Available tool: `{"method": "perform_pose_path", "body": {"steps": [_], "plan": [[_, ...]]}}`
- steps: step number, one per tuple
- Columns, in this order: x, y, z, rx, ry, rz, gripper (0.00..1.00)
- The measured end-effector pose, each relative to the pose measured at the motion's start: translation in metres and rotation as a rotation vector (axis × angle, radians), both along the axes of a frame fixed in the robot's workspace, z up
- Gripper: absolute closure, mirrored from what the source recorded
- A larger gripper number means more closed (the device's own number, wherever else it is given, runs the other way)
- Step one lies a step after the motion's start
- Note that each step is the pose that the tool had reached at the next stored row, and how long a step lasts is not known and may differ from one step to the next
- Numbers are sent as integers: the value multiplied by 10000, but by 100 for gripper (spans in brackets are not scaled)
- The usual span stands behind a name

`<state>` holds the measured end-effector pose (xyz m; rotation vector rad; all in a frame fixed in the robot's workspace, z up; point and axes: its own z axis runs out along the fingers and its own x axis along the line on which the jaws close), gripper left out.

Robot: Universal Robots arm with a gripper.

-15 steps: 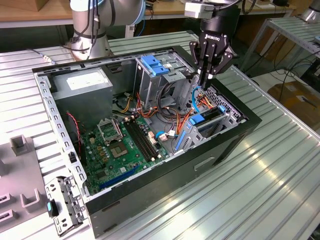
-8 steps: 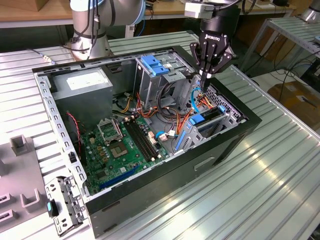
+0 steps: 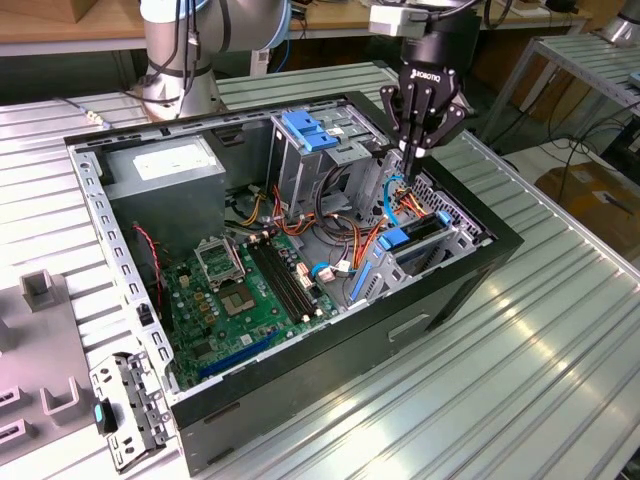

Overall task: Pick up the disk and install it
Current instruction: 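Insert the second disk wire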

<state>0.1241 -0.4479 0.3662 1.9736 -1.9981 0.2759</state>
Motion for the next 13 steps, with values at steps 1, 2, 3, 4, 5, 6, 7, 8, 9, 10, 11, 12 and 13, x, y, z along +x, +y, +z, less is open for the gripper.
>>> {"method": "perform_pose_path", "body": {"steps": [1,2,3,4,5,6,7,8,9,10,11,12,13], "plan": [[0,0,-11,-145,0,0,82],[0,0,-18,-201,1,0,82],[0,0,-28,-237,0,-1,82],[2,0,-52,-260,0,-1,82],[2,0,-55,-260,0,-1,82],[2,0,-65,-261,-5,0,82],[3,1,-72,-264,-9,0,82],[3,1,-79,-267,-11,1,82],[3,0,-84,-273,-13,1,81],[2,0,-90,-282,-13,0,81],[2,0,-103,-303,-13,0,75],[2,0,-107,-319,-13,0,75],[2,1,-108,-337,-13,0,75]]}}
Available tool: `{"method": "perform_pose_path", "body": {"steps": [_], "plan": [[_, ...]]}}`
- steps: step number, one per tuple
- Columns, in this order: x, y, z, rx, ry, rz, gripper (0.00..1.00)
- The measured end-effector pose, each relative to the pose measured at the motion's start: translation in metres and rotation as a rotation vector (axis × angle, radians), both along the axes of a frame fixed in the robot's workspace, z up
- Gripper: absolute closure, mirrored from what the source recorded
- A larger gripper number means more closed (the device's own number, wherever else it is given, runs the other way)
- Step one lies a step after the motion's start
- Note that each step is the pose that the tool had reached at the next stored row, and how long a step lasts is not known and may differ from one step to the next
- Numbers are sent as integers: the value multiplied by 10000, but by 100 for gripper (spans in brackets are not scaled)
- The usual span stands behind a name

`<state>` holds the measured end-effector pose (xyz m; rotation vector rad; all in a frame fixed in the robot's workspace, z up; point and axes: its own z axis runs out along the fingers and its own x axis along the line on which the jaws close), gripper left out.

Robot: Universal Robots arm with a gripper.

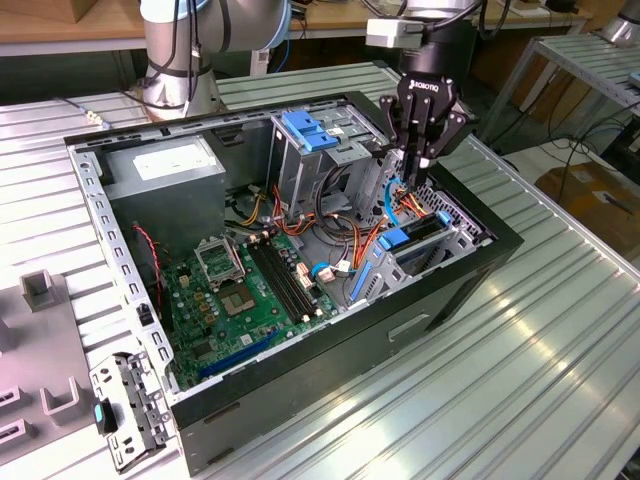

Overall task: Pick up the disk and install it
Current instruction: 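Insert the second disk wire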

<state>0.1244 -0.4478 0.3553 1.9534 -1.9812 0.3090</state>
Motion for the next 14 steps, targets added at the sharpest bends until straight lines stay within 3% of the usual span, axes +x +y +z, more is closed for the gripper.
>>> {"method": "perform_pose_path", "body": {"steps": [2,5,7,9,12,14], "plan": [[0,-3,0,-32,0,0,83],[0,-15,-1,-46,0,0,84],[-3,-55,-6,-27,-5,8,84],[-12,-119,-20,55,-17,61,84],[-49,-135,-38,166,-49,96,84],[-105,-138,-50,234,-113,105,84]]}}
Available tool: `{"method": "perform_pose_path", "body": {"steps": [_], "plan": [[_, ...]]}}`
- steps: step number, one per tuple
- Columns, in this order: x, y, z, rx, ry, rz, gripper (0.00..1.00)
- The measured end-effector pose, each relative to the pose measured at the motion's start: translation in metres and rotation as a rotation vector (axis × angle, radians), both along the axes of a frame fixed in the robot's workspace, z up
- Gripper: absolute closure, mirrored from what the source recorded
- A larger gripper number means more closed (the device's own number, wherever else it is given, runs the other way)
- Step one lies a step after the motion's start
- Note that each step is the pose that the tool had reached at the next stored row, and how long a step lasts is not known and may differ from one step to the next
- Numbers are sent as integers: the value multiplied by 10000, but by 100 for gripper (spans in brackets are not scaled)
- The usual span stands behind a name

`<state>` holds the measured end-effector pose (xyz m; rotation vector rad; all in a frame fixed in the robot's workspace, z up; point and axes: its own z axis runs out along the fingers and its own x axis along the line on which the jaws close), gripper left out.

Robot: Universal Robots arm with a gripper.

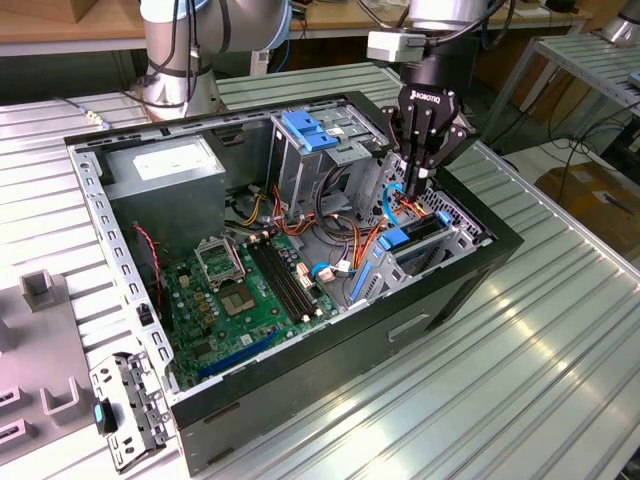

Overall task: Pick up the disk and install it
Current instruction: 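Insert the second disk wire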

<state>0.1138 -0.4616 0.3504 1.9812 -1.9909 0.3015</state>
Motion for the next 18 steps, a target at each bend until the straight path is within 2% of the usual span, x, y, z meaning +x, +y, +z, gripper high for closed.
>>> {"method": "perform_pose_path", "body": {"steps": [3,6,12,13,18], "plan": [[-39,-13,-13,111,-75,32,84],[-53,-44,-23,240,-126,61,84],[-85,-149,-47,577,-299,118,84],[-95,-175,-53,654,-352,132,84],[-133,-239,-61,732,-580,146,84]]}}
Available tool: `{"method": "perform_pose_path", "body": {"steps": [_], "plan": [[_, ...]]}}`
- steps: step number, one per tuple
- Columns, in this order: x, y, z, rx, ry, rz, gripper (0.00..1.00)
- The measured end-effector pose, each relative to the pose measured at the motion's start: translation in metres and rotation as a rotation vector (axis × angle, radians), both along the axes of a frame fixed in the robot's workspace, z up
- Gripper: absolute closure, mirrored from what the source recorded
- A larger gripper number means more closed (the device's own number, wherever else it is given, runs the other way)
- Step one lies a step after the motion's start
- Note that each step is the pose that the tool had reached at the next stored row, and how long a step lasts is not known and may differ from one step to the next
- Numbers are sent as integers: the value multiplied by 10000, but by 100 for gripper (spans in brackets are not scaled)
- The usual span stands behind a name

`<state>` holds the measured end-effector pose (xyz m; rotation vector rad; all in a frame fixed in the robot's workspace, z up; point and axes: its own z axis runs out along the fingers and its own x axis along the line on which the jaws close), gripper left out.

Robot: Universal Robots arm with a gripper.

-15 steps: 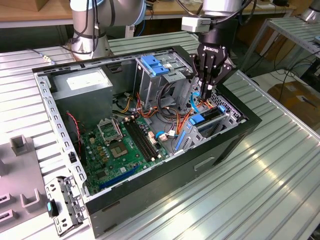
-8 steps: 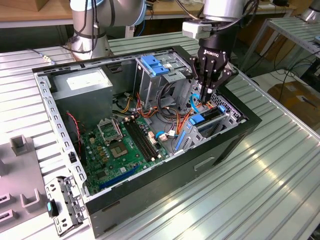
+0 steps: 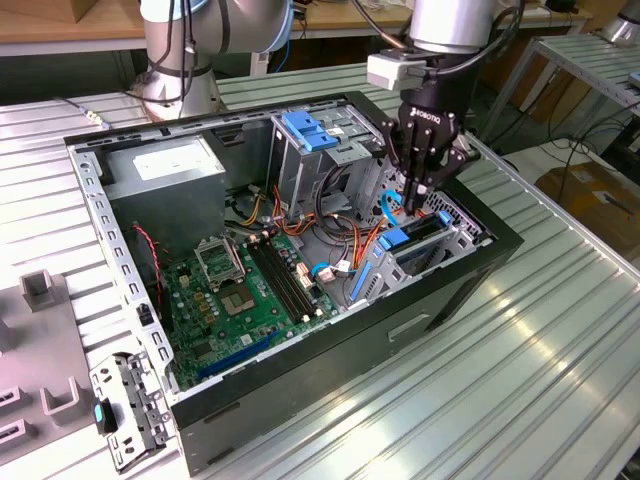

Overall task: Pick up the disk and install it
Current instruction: 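Insert the second disk wire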

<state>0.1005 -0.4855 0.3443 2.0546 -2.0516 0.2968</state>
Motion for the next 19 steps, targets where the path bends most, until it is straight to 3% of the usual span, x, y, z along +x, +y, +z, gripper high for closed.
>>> {"method": "perform_pose_path", "body": {"steps": [3,7,9,14,18,19], "plan": [[-30,-45,-1,60,-98,4,84],[-43,-104,-1,179,-141,4,84],[-43,-145,-2,281,-150,3,84],[-43,-226,-2,760,-168,0,84],[-44,-282,-1,1322,-197,-3,84],[-44,-286,-1,1370,-202,-4,84]]}}
